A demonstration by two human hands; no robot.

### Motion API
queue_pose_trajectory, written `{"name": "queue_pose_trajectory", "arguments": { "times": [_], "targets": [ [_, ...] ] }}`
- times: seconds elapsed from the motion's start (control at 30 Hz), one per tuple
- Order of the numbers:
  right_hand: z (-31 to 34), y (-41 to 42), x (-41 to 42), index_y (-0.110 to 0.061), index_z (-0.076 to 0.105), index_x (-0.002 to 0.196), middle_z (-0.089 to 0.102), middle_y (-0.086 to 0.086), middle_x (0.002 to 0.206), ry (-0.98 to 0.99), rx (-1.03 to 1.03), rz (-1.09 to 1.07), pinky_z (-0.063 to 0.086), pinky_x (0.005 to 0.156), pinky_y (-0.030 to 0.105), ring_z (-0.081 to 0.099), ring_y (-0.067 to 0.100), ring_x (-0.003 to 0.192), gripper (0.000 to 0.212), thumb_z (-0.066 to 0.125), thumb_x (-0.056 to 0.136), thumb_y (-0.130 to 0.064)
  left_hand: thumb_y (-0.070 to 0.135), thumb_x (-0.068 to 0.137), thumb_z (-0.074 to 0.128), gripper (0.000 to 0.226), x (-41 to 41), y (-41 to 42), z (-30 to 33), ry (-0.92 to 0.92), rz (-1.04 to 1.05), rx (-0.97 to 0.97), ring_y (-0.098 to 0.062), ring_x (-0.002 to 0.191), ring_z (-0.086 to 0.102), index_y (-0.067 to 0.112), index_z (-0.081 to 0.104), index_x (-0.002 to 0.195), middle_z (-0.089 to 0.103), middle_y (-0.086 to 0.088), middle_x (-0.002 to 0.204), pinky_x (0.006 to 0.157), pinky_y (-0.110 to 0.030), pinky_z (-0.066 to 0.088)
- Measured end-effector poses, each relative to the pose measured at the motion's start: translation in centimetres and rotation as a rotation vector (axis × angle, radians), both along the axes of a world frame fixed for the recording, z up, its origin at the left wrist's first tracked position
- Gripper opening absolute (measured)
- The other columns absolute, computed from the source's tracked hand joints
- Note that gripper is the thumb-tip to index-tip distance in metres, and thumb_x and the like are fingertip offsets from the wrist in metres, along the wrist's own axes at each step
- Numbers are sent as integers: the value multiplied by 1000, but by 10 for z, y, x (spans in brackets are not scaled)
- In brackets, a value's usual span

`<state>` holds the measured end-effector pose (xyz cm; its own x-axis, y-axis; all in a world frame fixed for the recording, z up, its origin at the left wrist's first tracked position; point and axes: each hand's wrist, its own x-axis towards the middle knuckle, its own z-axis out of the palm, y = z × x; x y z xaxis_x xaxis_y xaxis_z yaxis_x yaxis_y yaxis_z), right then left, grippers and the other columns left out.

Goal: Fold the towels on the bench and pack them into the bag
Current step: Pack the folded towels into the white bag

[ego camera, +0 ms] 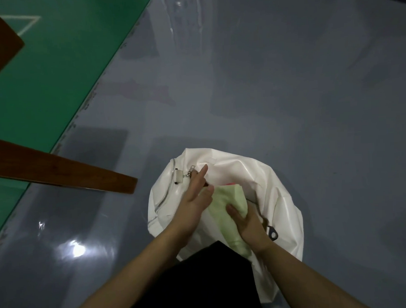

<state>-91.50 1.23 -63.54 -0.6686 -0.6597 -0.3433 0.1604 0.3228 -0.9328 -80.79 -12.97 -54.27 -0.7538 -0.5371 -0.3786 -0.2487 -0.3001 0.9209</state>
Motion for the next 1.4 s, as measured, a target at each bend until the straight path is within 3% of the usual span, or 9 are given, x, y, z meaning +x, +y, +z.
{"name": "queue_pose_trajectory", "arguments": {
  "times": [0.13,0.3,0.4,0.5,0.63,0.77,0.93,1.17,1.4],
  "targets": [
    [1,-26,16,-32,63,127,71,-14,116,-96,-33,-212,49,88,9,65,-6,104,35,65,95,-46,48,83,65,60,15,-6,8,9,-19,-10,4,146,29,56,50,140,21,22,164,121,-40,32],
    [-20,-42,38,-21,61,134,71,-5,124,-164,-33,-249,51,104,39,66,9,114,41,63,98,-41,31,95,63,38,19,-20,18,-77,-84,-40,-7,118,64,40,62,132,44,15,151,97,-34,54],
    [-27,-39,40,-30,59,135,69,-11,126,-158,56,-255,48,108,42,64,6,117,56,64,90,-64,35,101,57,17,7,-30,17,-302,-169,-509,-7,86,69,31,69,113,70,8,109,82,-31,58],
    [-27,-39,40,-37,53,140,62,-16,135,-92,138,-254,39,116,39,56,4,127,65,53,88,-76,40,98,58,22,-9,-44,3,-245,-265,-1165,-9,95,61,24,70,107,66,12,105,84,-31,51],
    [-10,-39,37,-33,36,154,41,-12,156,-80,181,-253,18,120,24,35,9,144,77,33,92,-77,38,84,76,30,-35,-83,-21,-155,-331,-1431,-25,106,61,16,74,104,68,-4,109,92,-39,49],
    [-10,-38,34,-24,34,156,36,-7,157,-187,207,-260,16,111,19,31,14,145,67,30,101,-62,45,72,87,42,-34,-115,-44,-377,-462,-1359,-28,126,54,22,79,106,64,-4,128,109,-44,39],
    [-5,-40,35,-25,36,154,40,-1,156,-262,258,-239,21,104,21,37,19,143,64,30,102,-62,32,79,84,13,-31,-124,-43,-304,-430,-1370,-20,114,52,19,81,80,66,1,114,96,-43,46],
    [1,-63,45,-32,45,146,56,-6,135,-348,119,-309,38,101,28,52,9,116,61,38,96,-66,26,83,83,27,-45,-110,-16,-180,-148,-667,-5,137,42,41,70,64,60,23,124,111,-34,38],
    [-3,-131,43,-31,41,139,52,-3,140,-134,83,-348,30,108,23,47,15,134,32,40,108,-40,19,87,78,23,-37,-99,20,-124,-35,-528,-6,137,45,34,75,70,65,11,126,112,-22,35]
  ]
}}
